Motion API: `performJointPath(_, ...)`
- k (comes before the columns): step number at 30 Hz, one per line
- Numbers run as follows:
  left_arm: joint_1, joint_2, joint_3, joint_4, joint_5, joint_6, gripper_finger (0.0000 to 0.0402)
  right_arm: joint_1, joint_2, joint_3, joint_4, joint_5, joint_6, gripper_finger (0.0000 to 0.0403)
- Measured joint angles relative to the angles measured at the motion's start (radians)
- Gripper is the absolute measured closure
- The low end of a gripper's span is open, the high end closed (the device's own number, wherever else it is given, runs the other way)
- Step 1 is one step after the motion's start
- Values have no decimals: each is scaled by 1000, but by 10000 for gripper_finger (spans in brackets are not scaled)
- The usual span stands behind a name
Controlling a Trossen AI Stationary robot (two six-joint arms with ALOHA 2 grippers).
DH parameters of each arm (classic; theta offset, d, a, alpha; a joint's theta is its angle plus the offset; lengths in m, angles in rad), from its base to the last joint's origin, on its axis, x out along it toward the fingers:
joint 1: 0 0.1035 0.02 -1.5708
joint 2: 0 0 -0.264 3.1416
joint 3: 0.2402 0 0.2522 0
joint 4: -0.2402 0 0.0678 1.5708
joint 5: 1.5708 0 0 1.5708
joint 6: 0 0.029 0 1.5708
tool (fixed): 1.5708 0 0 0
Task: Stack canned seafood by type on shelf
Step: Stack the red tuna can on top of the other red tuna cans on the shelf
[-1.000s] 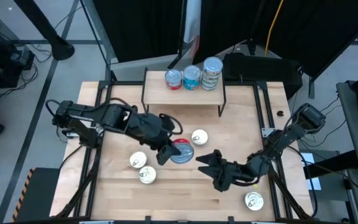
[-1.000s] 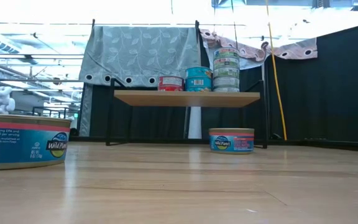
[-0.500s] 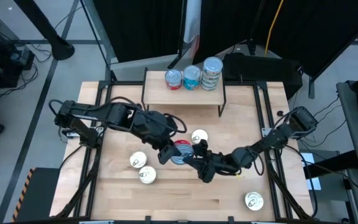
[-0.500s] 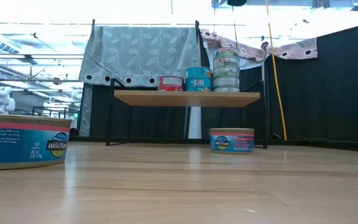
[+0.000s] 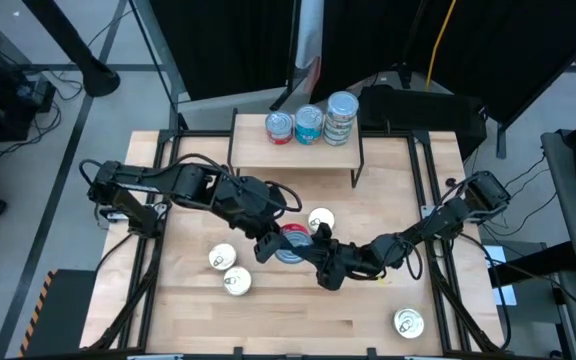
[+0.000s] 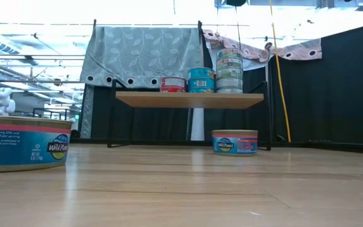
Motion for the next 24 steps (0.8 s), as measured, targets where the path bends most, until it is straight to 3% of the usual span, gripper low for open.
performJointPath(5, -3, 15, 0, -3, -10, -5, 244, 1, -1, 0, -9, 16, 12, 289)
performJointPath(14, -10, 22, 0, 21, -4, -13, 262, 2, -1, 0, -8, 5, 47, 278)
performJointPath(24, -11, 14, 0, 4, -110, -5, 194, 0, -1, 0, -22, 34, 120, 284)
